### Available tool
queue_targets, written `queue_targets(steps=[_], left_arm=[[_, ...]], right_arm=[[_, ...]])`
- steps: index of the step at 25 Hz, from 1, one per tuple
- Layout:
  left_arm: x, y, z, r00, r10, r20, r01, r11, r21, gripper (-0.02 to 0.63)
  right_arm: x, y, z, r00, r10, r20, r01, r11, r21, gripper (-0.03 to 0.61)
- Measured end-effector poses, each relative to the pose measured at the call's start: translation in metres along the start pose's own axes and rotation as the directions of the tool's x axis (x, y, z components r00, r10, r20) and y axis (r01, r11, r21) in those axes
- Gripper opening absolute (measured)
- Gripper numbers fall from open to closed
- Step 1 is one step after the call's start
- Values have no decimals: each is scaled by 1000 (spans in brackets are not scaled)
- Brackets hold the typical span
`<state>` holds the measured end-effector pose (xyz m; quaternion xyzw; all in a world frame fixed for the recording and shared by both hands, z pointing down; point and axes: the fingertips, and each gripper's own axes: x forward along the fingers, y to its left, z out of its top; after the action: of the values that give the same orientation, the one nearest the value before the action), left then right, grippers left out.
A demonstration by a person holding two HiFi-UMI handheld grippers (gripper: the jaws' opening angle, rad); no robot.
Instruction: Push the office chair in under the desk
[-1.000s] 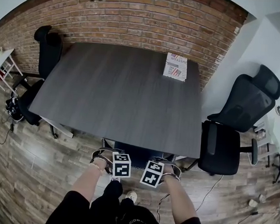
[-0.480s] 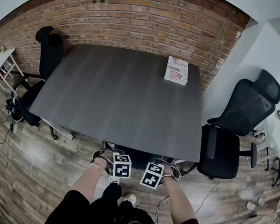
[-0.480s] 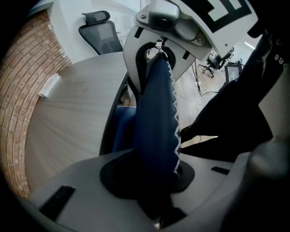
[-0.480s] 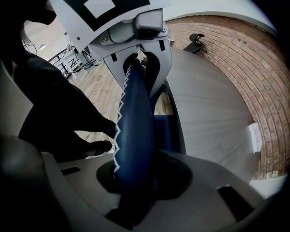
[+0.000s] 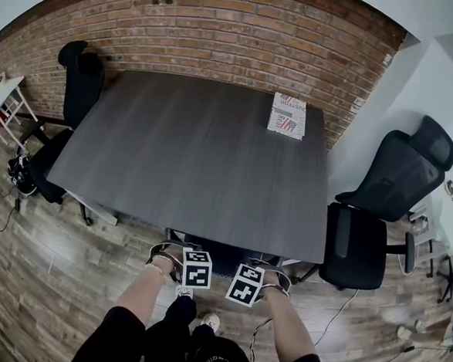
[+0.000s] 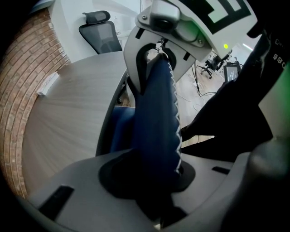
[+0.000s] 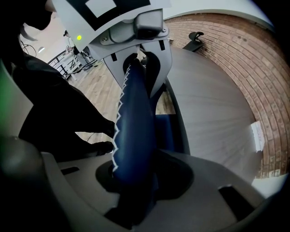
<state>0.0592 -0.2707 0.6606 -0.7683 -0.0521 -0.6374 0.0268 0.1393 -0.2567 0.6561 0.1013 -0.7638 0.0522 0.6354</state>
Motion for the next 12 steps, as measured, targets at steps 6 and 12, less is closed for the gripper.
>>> queue_targets(steps=[6, 12], left_arm=[[11, -11, -3, 1000, 19, 8, -19, 1000, -7, 114], [10, -10, -2, 999, 43, 19, -43, 999, 6, 114]], right_arm=[[10, 14, -4, 1000, 6, -15, -6, 1000, -4, 115], [10, 14, -2, 1000, -11, -3, 11, 1000, 7, 115]])
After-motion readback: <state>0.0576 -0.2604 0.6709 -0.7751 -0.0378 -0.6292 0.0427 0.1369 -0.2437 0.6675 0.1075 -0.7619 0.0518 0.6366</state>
